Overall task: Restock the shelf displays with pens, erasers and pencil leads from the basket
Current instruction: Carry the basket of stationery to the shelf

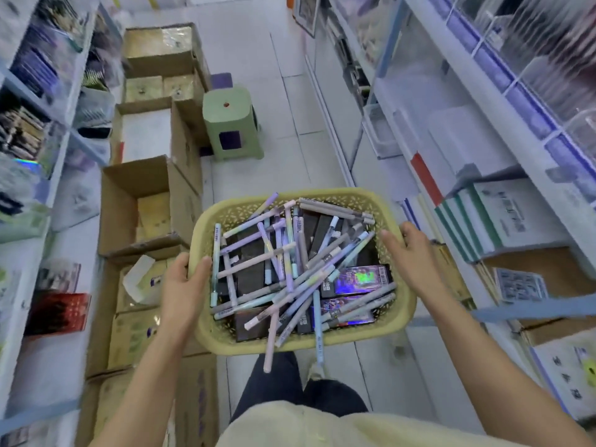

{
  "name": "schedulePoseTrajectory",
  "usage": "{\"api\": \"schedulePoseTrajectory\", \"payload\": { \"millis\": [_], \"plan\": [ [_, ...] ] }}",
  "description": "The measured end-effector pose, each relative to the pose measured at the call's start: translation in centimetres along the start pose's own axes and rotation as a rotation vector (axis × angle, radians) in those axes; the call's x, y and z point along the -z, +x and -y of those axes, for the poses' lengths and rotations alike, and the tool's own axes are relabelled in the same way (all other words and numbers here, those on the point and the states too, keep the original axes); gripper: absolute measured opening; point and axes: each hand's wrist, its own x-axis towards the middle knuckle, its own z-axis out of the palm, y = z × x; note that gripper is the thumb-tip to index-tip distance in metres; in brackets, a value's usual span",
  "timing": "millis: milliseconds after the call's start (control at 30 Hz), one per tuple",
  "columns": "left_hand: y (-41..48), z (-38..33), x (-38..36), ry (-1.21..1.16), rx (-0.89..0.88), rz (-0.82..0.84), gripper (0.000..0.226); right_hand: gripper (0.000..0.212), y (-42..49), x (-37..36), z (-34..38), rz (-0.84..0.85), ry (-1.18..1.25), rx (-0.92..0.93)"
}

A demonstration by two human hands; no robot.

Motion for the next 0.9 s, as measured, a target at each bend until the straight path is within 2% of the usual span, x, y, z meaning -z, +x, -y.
{"api": "schedulePoseTrajectory", "payload": {
  "millis": [433,733,900],
  "plan": [
    [28.6,-12.4,-7.0,0.06,-0.042,0.039,0.022,0.027,28.6,-4.2,8.3,-0.029,0.069,-0.052],
    [47.0,-20.7,-14.5,0.034,-0.006,-0.045,0.031,0.03,50.5,-5.2,14.2,-0.018,0.123,-0.011],
    [56.6,-25.6,-17.1,0.052,-0.017,-0.041,0.026,0.036,61.6,-5.8,18.0,-0.03,0.096,0.009]
  ]
}}
